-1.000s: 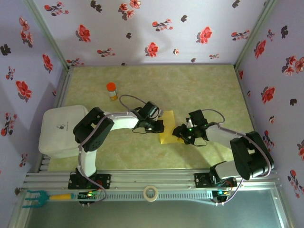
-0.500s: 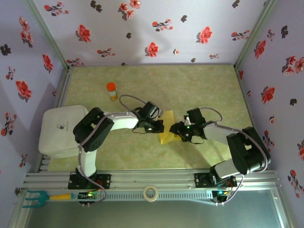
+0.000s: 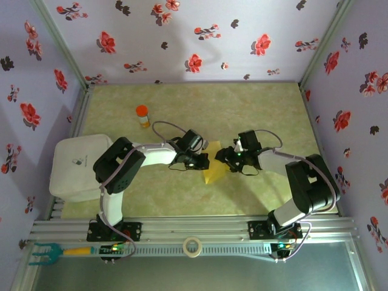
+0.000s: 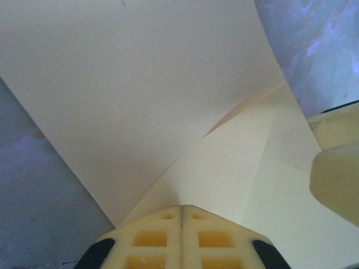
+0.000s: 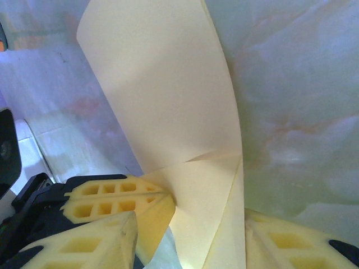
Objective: Fold a paper plane with a square sheet of paper (pick it up from the middle)
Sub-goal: Turn over the paper at the center of the table.
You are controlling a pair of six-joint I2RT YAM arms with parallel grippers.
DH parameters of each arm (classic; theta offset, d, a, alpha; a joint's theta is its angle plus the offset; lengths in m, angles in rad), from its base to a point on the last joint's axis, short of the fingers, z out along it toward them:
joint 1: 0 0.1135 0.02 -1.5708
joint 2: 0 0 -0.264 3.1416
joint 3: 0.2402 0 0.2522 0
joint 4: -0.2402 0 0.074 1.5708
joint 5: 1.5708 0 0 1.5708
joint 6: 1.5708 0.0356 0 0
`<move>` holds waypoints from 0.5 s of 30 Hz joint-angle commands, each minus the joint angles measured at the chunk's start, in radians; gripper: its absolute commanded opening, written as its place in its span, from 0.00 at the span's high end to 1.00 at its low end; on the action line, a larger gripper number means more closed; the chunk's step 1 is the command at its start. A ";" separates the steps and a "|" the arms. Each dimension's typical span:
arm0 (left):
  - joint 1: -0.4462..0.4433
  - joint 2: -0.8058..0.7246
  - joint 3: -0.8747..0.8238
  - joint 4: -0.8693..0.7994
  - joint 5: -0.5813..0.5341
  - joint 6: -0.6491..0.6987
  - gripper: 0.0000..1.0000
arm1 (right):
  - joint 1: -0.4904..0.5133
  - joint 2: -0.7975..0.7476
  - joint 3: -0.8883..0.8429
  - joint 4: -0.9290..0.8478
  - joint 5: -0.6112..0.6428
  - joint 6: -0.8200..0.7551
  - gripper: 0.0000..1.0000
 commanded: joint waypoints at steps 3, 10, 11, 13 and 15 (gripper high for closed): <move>-0.008 -0.014 -0.026 -0.056 -0.027 0.017 1.00 | -0.027 0.035 0.022 0.035 -0.046 -0.030 0.55; -0.008 -0.017 -0.025 -0.053 -0.027 0.014 1.00 | -0.046 0.066 0.014 0.078 -0.072 -0.028 0.62; -0.008 -0.016 -0.025 -0.052 -0.027 0.014 1.00 | -0.049 0.070 0.012 0.083 -0.076 -0.028 0.63; -0.008 -0.017 -0.025 -0.051 -0.028 0.013 1.00 | -0.055 0.074 0.008 0.095 -0.080 -0.027 0.65; -0.008 -0.017 -0.025 -0.052 -0.027 0.012 1.00 | -0.058 0.081 0.007 0.103 -0.082 -0.028 0.69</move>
